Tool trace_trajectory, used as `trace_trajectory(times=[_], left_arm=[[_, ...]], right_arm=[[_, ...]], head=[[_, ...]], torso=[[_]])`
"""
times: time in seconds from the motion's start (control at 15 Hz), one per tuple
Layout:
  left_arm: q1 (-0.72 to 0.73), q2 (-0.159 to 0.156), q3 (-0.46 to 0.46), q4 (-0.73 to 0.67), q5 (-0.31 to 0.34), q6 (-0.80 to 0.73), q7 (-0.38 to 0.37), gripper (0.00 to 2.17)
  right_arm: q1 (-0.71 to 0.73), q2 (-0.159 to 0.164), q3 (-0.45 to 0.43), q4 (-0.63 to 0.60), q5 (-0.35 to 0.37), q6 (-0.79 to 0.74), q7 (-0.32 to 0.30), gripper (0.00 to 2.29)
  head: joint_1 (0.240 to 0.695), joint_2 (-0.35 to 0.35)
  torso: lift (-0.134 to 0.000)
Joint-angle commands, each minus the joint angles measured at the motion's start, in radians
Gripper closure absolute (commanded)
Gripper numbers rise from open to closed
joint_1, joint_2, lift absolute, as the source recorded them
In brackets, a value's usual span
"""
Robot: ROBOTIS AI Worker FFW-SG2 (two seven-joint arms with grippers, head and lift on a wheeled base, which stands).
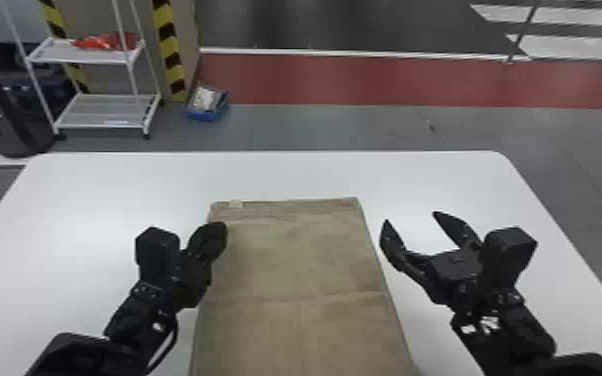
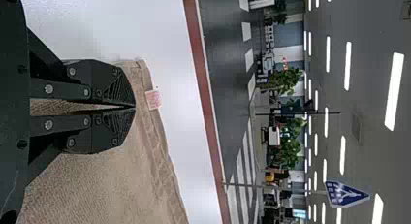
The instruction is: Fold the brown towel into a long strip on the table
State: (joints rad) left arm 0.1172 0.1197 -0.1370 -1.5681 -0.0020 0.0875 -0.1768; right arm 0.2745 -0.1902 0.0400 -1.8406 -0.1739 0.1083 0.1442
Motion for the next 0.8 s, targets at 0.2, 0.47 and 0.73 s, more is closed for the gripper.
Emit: trace_trajectory(times=[0.2, 0.47, 0.73], left_arm=[[0.007, 0.000, 0.003, -0.023, -0.004, 0.038, 0.013, 0.46], [-0.010, 0.000, 0.005, -0.001, -0.015, 0.105, 0.016, 0.26], [-0.033, -0.002, 0.003, 0.049, -0.029, 0.120, 0.028, 0.66]], right_arm=[[0.002, 0.000, 0.001, 0.000, -0.012, -0.002, 0.000, 0.09], [0.002, -0.002, 0.003, 0.000, -0.016, -0.002, 0.000, 0.09], [-0.001, -0.008, 0.006, -0.003, -0.018, 0.002, 0.000, 0.09]], head=[[0.695, -0.058], [0.695, -0.052], [0.695, -0.040]], torso=[[-0.115], [-0.115], [-0.115]])
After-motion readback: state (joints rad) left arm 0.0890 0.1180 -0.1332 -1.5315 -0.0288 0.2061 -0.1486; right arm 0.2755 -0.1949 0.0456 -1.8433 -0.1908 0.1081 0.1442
